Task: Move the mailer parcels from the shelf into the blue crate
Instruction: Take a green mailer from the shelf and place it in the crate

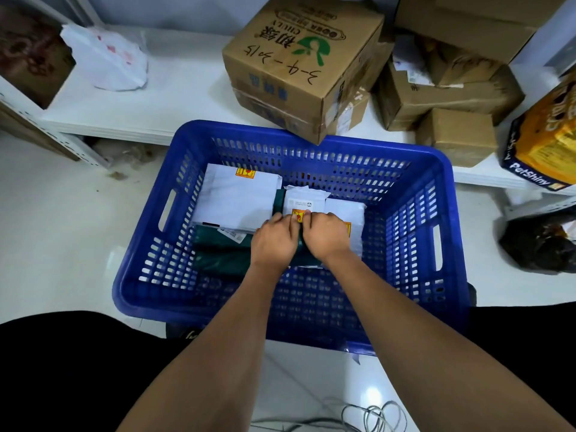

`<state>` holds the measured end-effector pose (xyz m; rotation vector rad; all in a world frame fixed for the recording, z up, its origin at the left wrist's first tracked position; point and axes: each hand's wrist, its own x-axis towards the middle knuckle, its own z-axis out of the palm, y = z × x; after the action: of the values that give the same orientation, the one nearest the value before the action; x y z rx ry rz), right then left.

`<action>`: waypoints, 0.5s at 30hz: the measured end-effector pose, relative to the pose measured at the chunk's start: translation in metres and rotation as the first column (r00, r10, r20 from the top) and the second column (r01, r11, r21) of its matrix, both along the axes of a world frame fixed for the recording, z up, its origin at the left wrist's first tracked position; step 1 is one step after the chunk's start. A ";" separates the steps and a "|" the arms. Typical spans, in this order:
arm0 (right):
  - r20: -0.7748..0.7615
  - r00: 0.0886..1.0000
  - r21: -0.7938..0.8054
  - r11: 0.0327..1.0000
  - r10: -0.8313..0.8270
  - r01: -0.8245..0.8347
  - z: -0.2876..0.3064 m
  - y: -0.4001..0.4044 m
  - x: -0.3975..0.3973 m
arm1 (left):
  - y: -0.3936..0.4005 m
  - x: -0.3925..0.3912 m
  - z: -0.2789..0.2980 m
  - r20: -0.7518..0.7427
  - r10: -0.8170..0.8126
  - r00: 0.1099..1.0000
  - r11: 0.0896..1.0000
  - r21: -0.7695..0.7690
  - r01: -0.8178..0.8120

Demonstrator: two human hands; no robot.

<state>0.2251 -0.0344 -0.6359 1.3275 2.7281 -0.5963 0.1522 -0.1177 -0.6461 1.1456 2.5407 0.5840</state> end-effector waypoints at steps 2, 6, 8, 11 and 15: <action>-0.058 0.969 -0.176 0.958 -0.241 0.228 0.002 0.000 -0.003 | 0.005 0.000 -0.001 0.114 0.125 0.986 0.992 -0.001 -0.125; 0.074 0.826 -0.495 0.698 -0.559 0.517 0.013 0.010 -0.012 | 0.022 0.003 0.014 0.338 0.425 0.840 0.905 -0.135 -0.403; 0.138 0.790 -0.595 0.588 -0.597 0.548 0.020 0.016 -0.013 | 0.027 -0.001 0.020 0.454 0.554 0.698 0.830 -0.232 -0.508; 0.216 0.716 -0.732 0.376 -0.663 0.569 0.023 0.019 -0.012 | 0.027 -0.011 0.025 0.666 0.608 0.433 0.773 -0.372 -0.514; 0.394 0.577 -0.815 0.019 -0.715 0.580 0.015 0.019 0.001 | 0.023 -0.014 0.024 0.790 0.598 0.136 0.752 -0.493 -0.437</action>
<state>0.2263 -0.0159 -0.6207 2.0109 0.9757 -1.9046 0.1383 -0.0948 -0.6226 -0.3055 1.7240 0.8528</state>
